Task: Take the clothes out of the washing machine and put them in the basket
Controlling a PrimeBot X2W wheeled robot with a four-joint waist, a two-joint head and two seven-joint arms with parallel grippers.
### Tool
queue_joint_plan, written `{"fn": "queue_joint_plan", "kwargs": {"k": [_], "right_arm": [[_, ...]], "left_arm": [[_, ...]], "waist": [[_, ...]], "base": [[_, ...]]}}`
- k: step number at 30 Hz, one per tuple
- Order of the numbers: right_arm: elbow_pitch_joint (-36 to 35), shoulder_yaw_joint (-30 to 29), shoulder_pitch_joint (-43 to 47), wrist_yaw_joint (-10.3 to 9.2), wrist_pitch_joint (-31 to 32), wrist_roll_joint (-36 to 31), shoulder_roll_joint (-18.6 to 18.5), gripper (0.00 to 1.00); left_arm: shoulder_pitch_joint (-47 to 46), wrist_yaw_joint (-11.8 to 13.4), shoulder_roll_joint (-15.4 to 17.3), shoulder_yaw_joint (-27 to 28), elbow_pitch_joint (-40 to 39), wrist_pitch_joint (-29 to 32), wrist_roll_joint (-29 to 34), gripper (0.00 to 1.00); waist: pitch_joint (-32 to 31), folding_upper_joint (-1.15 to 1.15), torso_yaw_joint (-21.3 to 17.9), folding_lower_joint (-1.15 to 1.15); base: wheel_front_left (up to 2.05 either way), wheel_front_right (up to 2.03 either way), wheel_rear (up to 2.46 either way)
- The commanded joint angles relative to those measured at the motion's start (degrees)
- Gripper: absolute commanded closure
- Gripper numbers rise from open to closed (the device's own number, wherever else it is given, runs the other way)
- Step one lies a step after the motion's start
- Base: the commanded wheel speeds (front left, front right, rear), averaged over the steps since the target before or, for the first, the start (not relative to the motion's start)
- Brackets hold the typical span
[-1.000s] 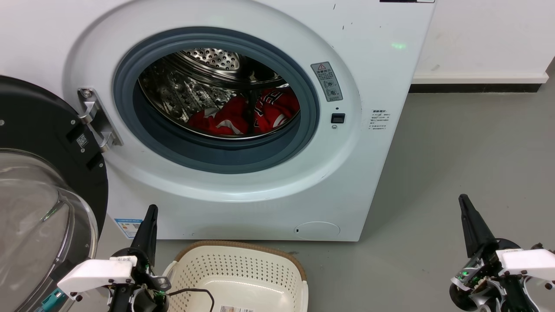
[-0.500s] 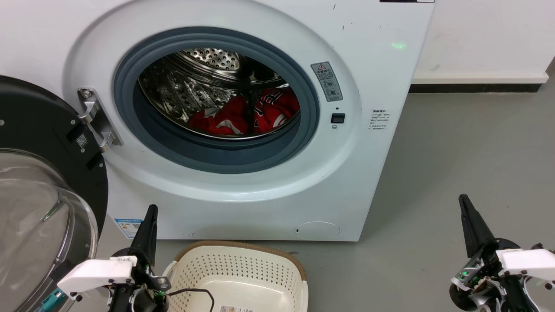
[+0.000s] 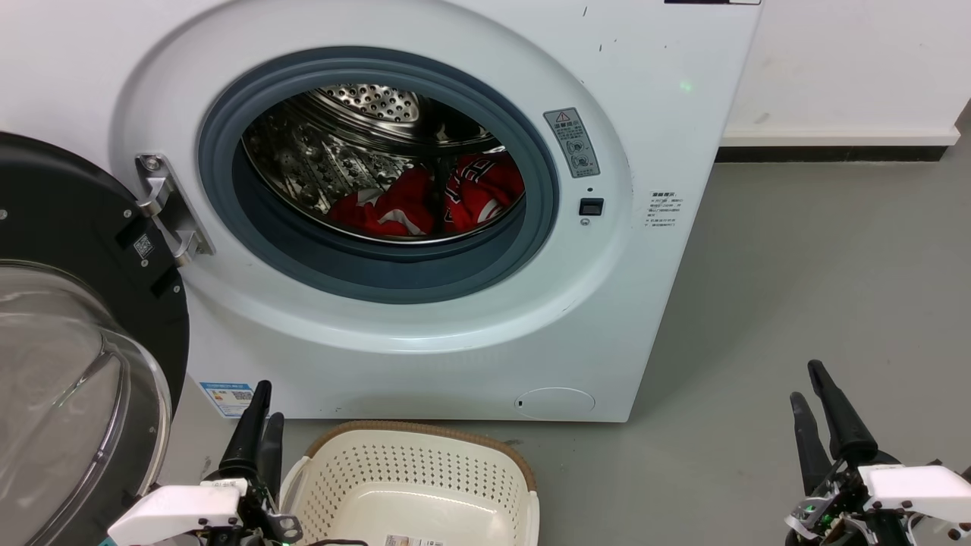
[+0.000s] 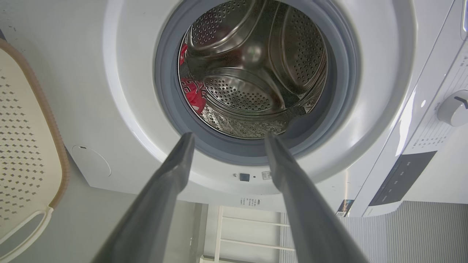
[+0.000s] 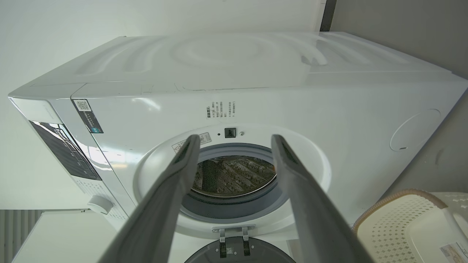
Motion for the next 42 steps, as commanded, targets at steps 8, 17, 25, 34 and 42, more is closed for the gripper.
{"fn": "queue_joint_plan", "kwargs": {"k": [8,17,25,34,42], "right_arm": [[-1.3,-0.7,-0.3,0.00,-2.6,-4.5,0.0,0.00],[-4.3,-2.3,-0.6,0.00,-4.9,-20.8,0.0,0.00],[-10.5,-2.2,-0.8,0.00,-6.8,-36.9,0.0,0.00],[-16.7,-0.4,-0.7,0.00,-8.6,-50.3,0.0,0.00],[-20.2,1.7,0.2,0.00,-10.2,-60.3,0.0,0.00]], "left_arm": [[-0.1,0.0,0.1,1.7,-1.6,-2.6,4.6,0.00],[-0.2,0.2,0.1,5.0,-1.8,-4.9,11.3,0.00],[-0.6,2.7,0.1,8.4,-7.7,-6.7,21.1,0.00],[0.4,4.3,0.2,8.1,-14.6,-8.6,27.7,0.00],[1.8,3.7,0.2,5.0,-19.4,-10.2,36.6,0.00]], "waist": [[0.0,0.00,0.0,0.00],[0.1,0.00,-0.1,0.00],[0.3,0.00,0.0,0.00],[0.6,0.00,0.1,0.00],[0.7,0.00,0.1,0.00]], "base": [[0.00,0.00,0.00],[0.00,0.00,0.00],[0.00,0.00,0.00],[0.00,0.00,0.00],[0.00,0.00,0.00]]}}
